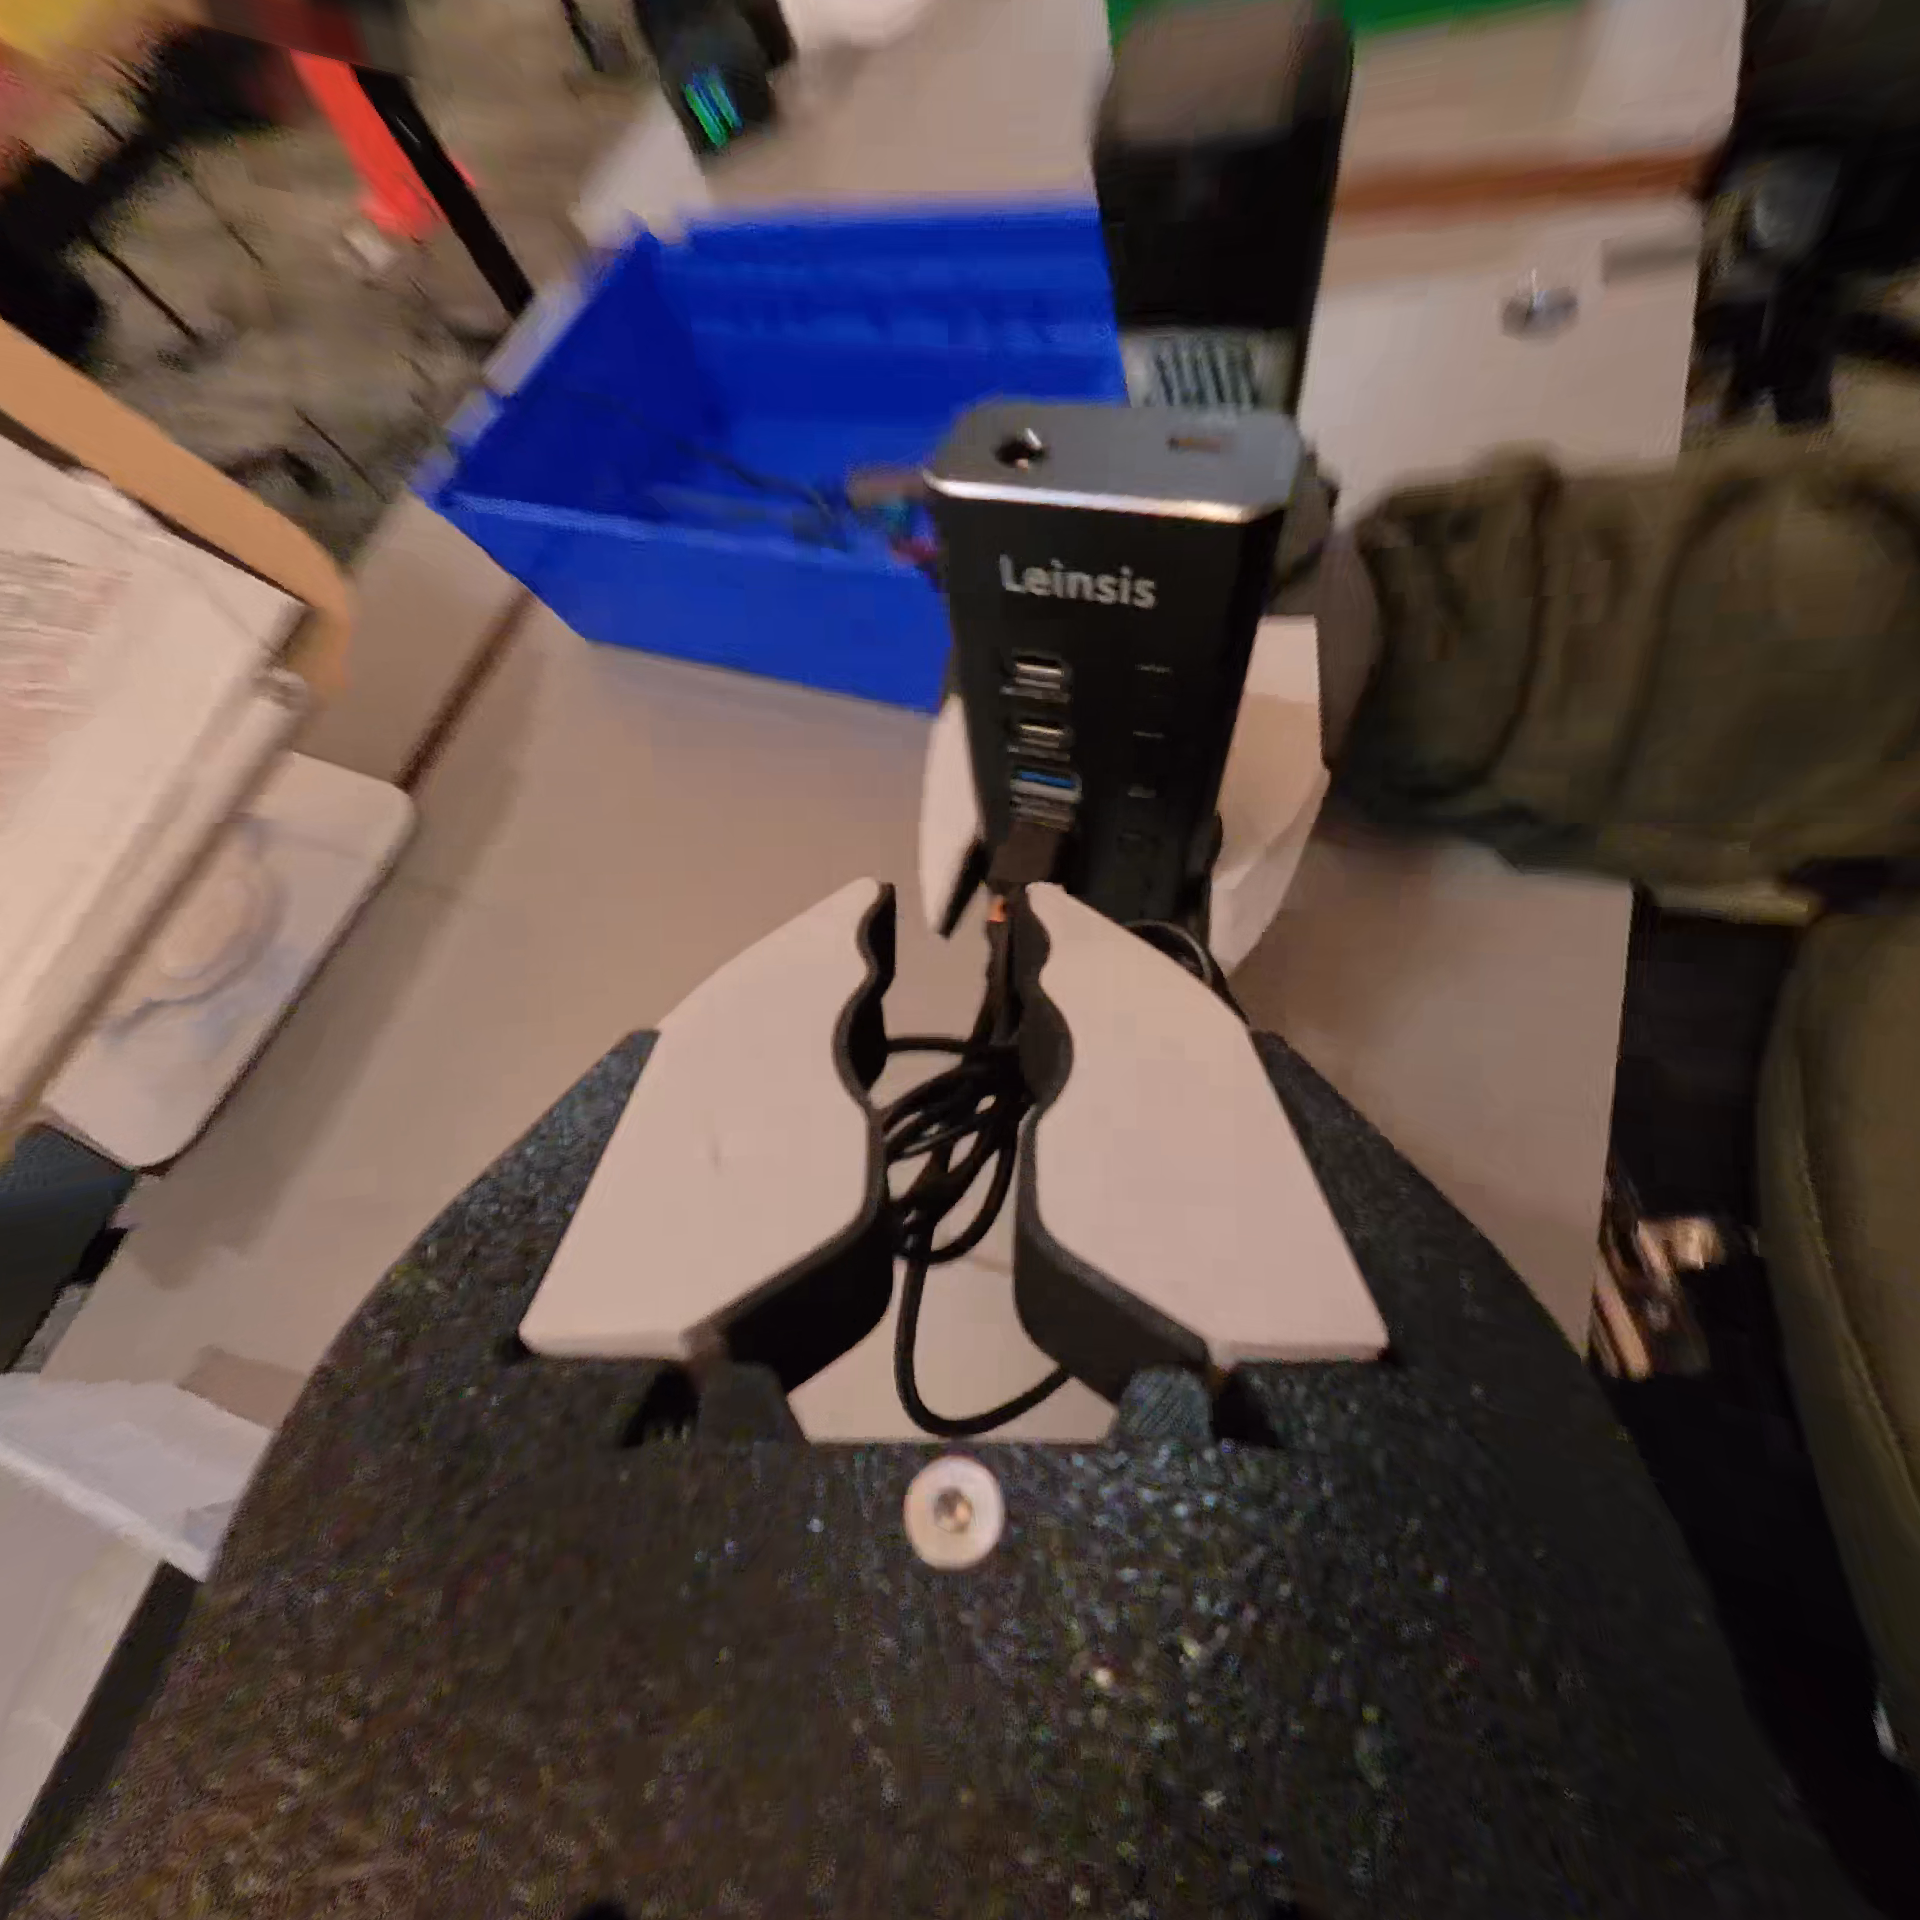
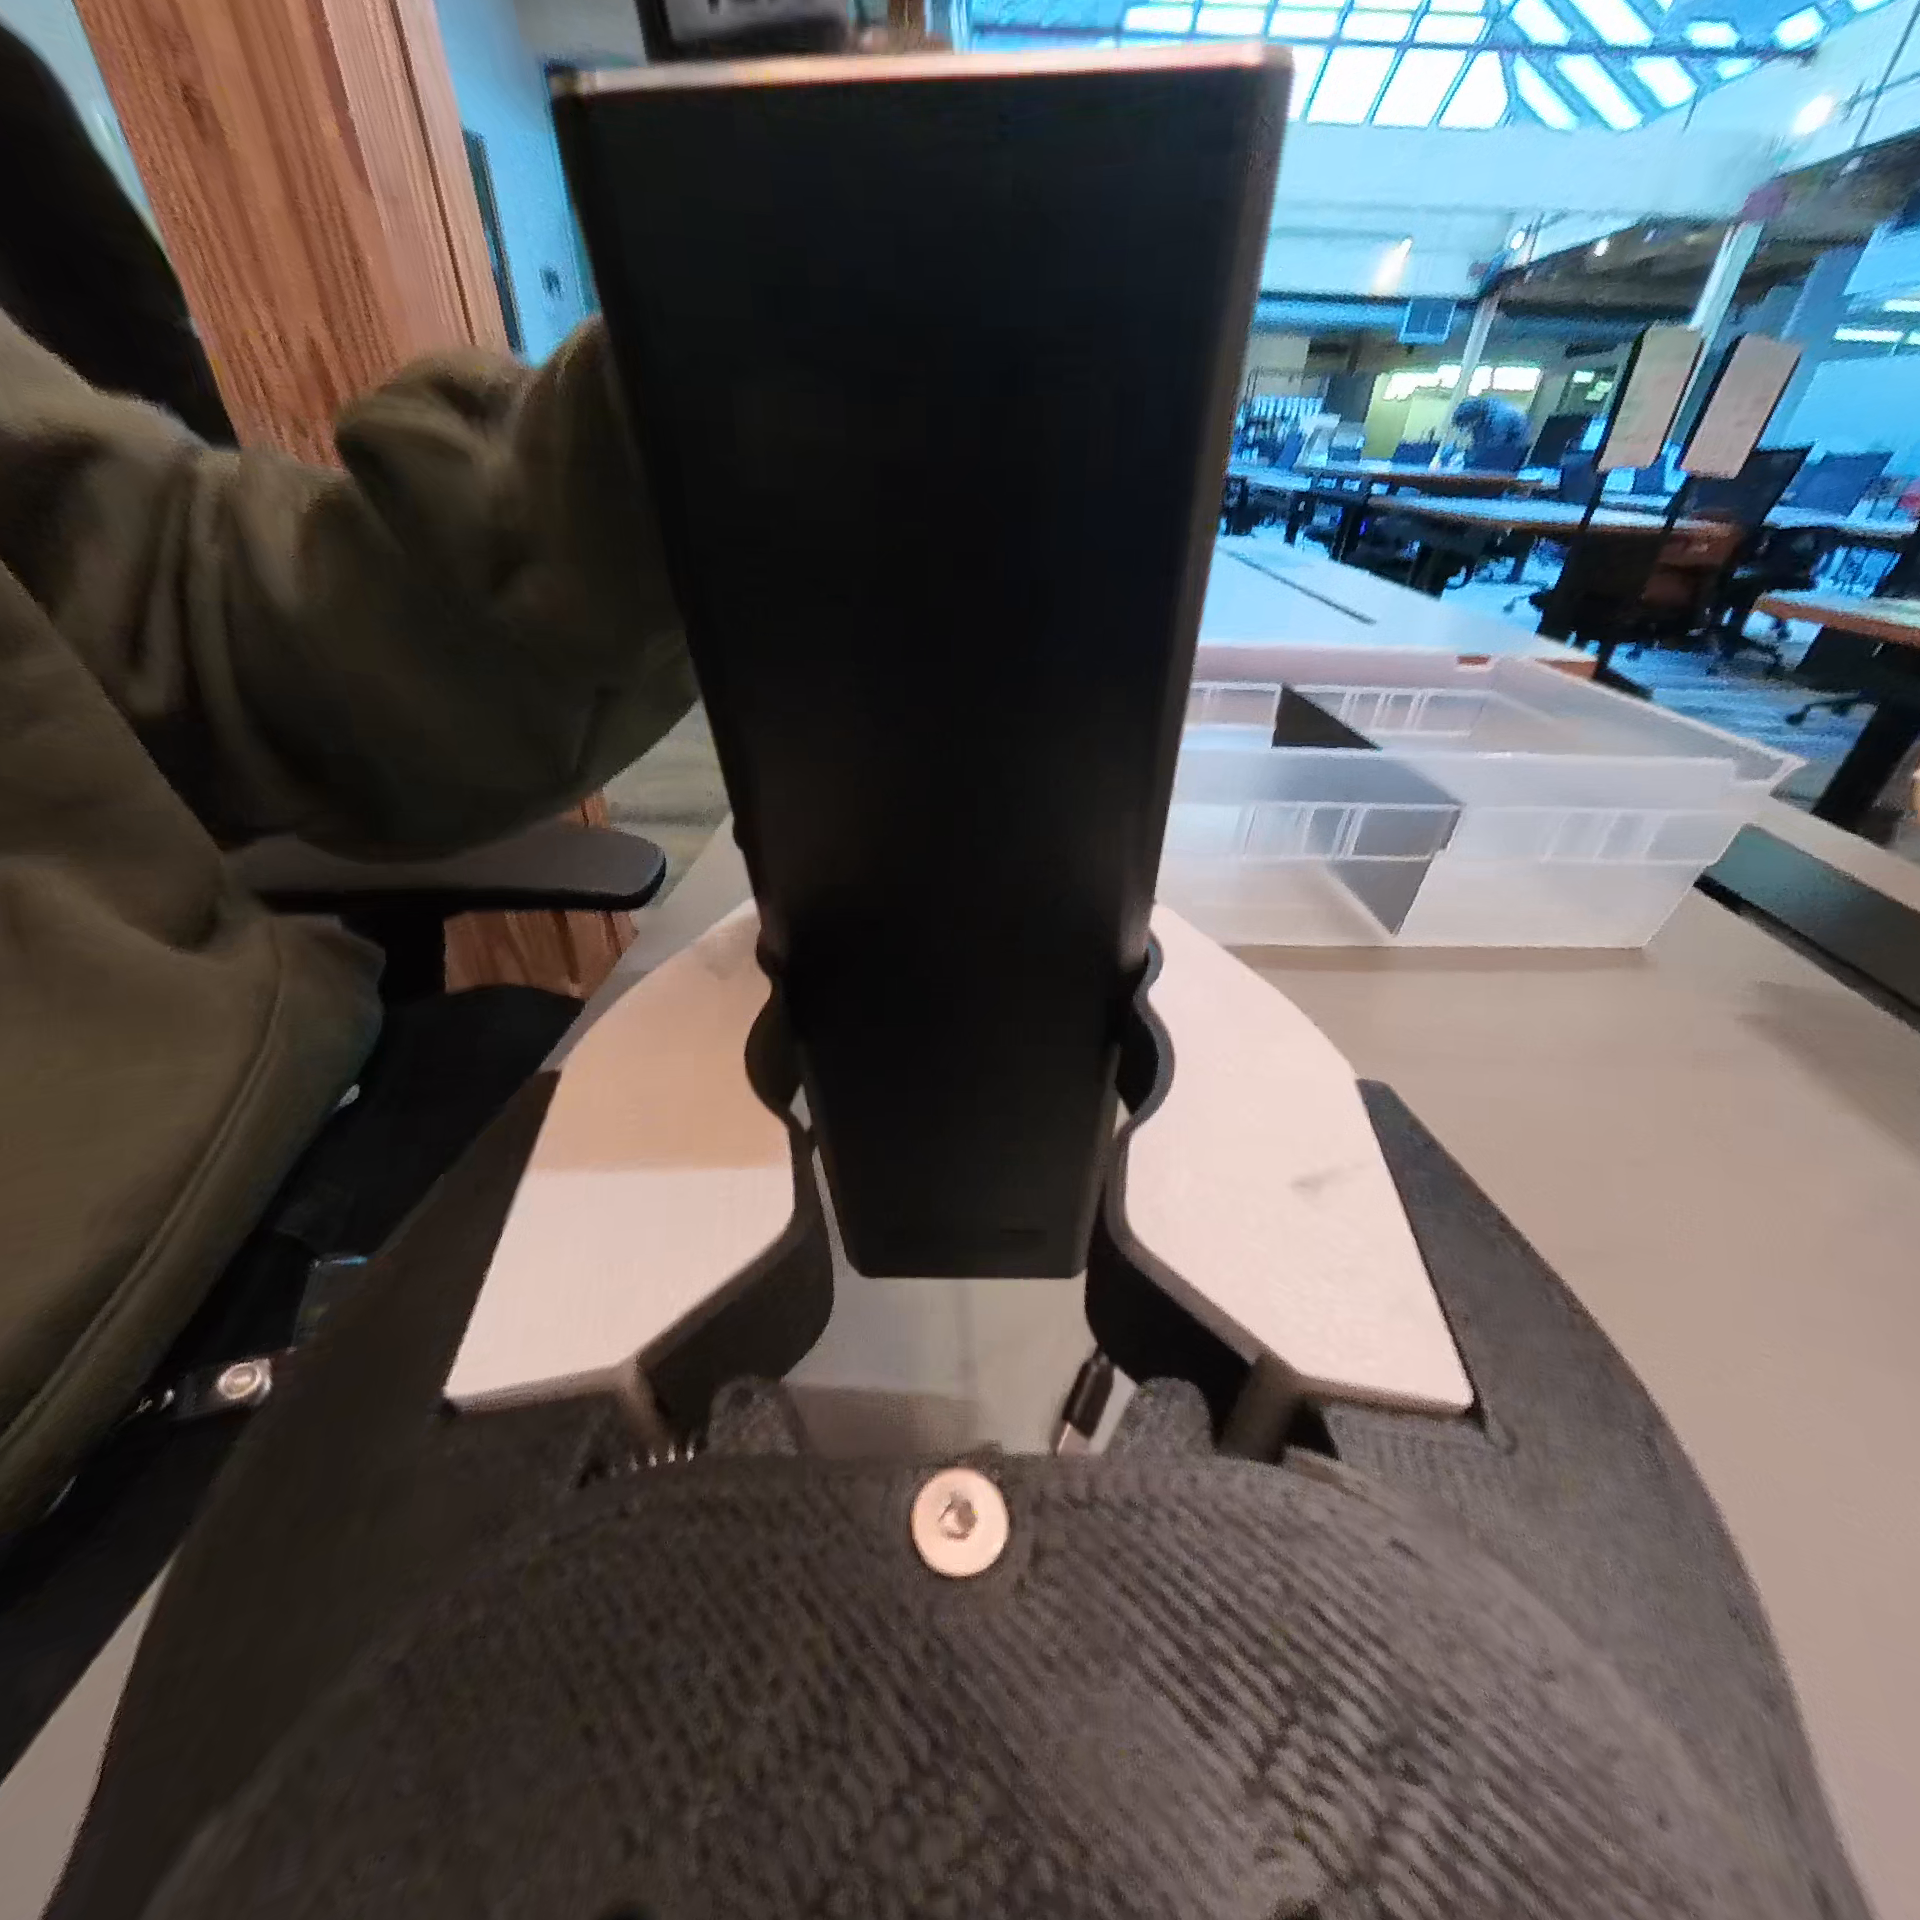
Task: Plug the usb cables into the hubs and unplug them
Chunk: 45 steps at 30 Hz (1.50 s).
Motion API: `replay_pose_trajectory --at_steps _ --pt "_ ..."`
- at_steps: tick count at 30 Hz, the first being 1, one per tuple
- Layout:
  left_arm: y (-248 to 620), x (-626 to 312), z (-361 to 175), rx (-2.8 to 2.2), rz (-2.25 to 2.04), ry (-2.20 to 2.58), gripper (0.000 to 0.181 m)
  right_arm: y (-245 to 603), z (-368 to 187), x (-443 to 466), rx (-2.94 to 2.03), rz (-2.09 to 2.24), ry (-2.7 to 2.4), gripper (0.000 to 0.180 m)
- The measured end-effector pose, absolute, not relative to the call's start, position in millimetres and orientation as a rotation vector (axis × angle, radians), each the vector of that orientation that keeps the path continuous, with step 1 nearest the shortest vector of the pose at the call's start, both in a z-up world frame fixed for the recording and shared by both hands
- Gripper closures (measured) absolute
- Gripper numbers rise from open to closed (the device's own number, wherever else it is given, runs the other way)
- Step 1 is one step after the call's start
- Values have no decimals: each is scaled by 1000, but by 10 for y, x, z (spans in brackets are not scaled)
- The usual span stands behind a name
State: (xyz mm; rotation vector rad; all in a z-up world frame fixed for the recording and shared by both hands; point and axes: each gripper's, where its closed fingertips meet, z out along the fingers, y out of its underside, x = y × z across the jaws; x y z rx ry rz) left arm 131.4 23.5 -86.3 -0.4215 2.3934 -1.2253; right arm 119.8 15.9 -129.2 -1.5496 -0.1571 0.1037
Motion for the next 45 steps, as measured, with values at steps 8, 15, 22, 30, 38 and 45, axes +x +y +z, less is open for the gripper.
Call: replay_pose_trajectory --at_steps 8,15,22,30,38,45 --pt "922 1372 -816 -683 -1397 2098 153 -226 -890 1425 -1367 17 -61 119" --pt "1097 1440 -1672 -881 -1456 2097 147 -607 -303 1395 -1206 -103 -49 119" --pt "864 1536 -1897 -788 -1437 2188 146 -1323 159 1606 -1219 -562 147 119" --pt "905 1587 -2029 -770 -1378 2205 142 -2053 333 2381 -1326 -990 526 119" --pt "989 1498 -2204 -771 -1335 2297 136 -2187 -262 3217 -1521 -879 847 119" --pt "1046 1454 -2179 -768 -1342 2300 137 -1917 -750 3379 -1697 -724 958 119"
